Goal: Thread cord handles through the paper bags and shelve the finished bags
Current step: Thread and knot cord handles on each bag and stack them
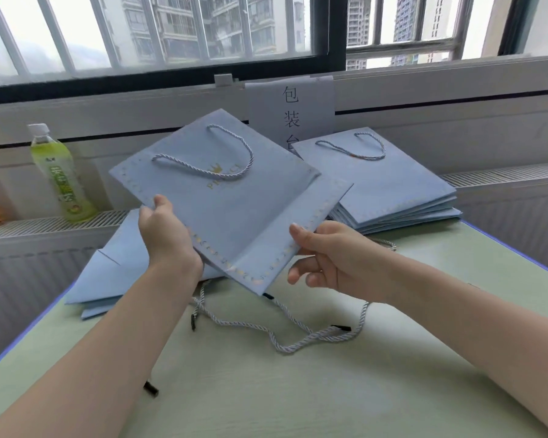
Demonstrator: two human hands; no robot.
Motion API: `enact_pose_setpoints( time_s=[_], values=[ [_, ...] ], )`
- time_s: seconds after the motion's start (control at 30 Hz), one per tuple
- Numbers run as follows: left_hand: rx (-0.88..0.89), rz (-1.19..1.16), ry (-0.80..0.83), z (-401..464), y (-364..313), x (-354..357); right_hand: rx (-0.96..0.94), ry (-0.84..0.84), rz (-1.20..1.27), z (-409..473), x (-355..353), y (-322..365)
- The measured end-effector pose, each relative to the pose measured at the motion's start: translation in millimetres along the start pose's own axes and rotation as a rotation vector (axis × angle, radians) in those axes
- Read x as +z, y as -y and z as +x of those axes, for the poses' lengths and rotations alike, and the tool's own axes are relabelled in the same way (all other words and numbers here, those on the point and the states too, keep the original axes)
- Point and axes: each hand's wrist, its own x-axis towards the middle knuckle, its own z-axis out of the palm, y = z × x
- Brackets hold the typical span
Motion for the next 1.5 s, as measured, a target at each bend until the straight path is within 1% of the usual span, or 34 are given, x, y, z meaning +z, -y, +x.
enact_pose_setpoints(
  time_s=[0.07, 0.1, 0.2, 0.3, 0.37, 0.43, 0.5, 0.6, 0.73, 0.87, 1.0, 1.03, 1.07, 1.13, 1.17, 1.2, 1.27, 1.33, 1.37, 1.4, 1.43, 1.5],
  values=[
    [0.068, 0.055, 0.116, -2.5, 2.3, 2.2, -0.008, -0.046, 0.091, -0.4, -1.8, 2.9],
    [0.118, 0.153, 0.18, -7.8, 3.4, 3.2, -0.034, -0.104, 0.148, 1.0, -3.1, 3.6],
    [0.337, 0.497, 0.401, -23.4, 11.4, 6.8, -0.165, -0.359, 0.235, 5.4, -12.7, 9.5],
    [0.54, 0.805, 0.572, -33.6, 22.7, 7.4, -0.271, -0.597, 0.228, 10.4, -27.7, 16.9],
    [0.649, 1.066, 0.662, -36.1, 32.6, 3.1, -0.303, -0.765, 0.189, 12.9, -40.5, 20.1],
    [0.671, 1.311, 0.726, -39.2, 39.4, -2.4, -0.314, -0.897, 0.199, 14.9, -56.4, 21.2],
    [0.618, 1.442, 0.774, -41.1, 42.6, -5.1, -0.296, -0.956, 0.265, 15.5, -70.9, 21.1],
    [0.662, 1.541, 0.817, -43.2, 44.3, -4.9, -0.262, -0.987, 0.312, 16.9, -85.0, 20.2],
    [0.699, 1.593, 0.861, -42.9, 47.1, -6.5, -0.177, -0.962, 0.306, 16.0, -92.3, 18.9],
    [0.731, 1.611, 0.895, -41.1, 49.7, -5.8, -0.232, -0.987, 0.348, 15.5, -96.0, 15.5],
    [0.763, 1.624, 0.888, -40.7, 52.0, -5.9, -0.301, -1.034, 0.357, 16.5, -89.2, 17.5],
    [0.766, 1.624, 0.885, -40.9, 52.5, -5.8, -0.314, -1.029, 0.323, 16.9, -85.5, 17.3],
    [0.765, 1.618, 0.882, -41.0, 52.5, -5.7, -0.324, -1.035, 0.238, 17.6, -81.4, 15.9],
    [0.759, 1.589, 0.866, -41.4, 52.0, -5.2, -0.379, -1.062, -0.08, 18.2, -72.8, 11.4],
    [0.771, 1.576, 0.844, -41.7, 51.2, -4.5, -0.439, -1.046, -0.247, 19.1, -67.6, 9.0],
    [0.803, 1.569, 0.802, -41.6, 49.7, -3.8, -0.499, -0.994, -0.393, 19.4, -60.2, 7.0],
    [0.884, 1.574, 0.646, -40.5, 44.1, -3.1, -0.578, -0.798, -0.644, 20.0, -43.8, -1.6],
    [0.884, 1.648, 0.464, -37.6, 36.7, -4.0, -0.579, -0.569, -0.972, 21.6, -31.6, -16.8],
    [0.825, 1.73, 0.401, -35.4, 33.8, -5.2, -0.557, -0.461, -1.14, 23.5, -28.2, -25.0],
    [0.726, 1.823, 0.363, -33.0, 31.5, -6.9, -0.509, -0.359, -1.268, 25.6, -25.3, -32.5],
    [0.603, 1.898, 0.346, -30.7, 30.3, -8.4, -0.434, -0.28, -1.35, 28.2, -23.5, -38.2],
    [0.393, 1.981, 0.365, -27.7, 32.1, -10.4, -0.301, -0.202, -1.449, 32.9, -20.8, -42.9]
  ],
)
